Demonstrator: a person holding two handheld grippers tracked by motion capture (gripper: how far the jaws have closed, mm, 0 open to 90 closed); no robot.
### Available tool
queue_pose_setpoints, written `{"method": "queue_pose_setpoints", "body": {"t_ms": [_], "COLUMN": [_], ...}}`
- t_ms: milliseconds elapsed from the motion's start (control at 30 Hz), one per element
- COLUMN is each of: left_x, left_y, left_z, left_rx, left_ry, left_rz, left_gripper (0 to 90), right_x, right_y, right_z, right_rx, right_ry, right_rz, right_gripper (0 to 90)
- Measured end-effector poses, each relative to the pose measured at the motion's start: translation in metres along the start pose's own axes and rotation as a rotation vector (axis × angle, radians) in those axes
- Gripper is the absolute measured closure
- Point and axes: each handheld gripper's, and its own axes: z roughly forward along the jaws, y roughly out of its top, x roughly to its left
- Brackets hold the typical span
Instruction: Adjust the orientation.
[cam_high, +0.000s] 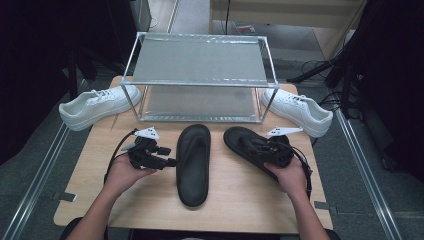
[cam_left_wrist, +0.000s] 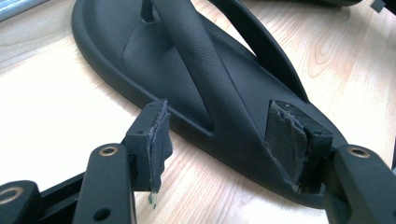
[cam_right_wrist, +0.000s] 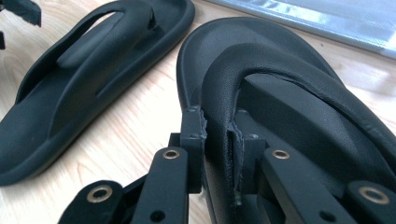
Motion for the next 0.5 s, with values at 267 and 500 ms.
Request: {"method": "queue_pose_setpoints", "body": {"t_ms": [267,500], "left_x": [-0.002,-0.006], "left_y": [-0.011,-0.018], "left_z": [-0.008,-0.009], "left_rx": [-0.022,-0.040], "left_ry": [0.014,0.011], "left_rz": [-0.022,-0.028], "left_gripper": [40.3,40.3], "right_x": [0.012,0.016], "right_y": [0.015,0.020], "right_z": [0.022,0.039], "right_rx": [-0.001,0.040], "right_ry": [-0.005,-0.036], "right_rz": [0.006,-0.004], "right_gripper": [78.7,78.4]}}
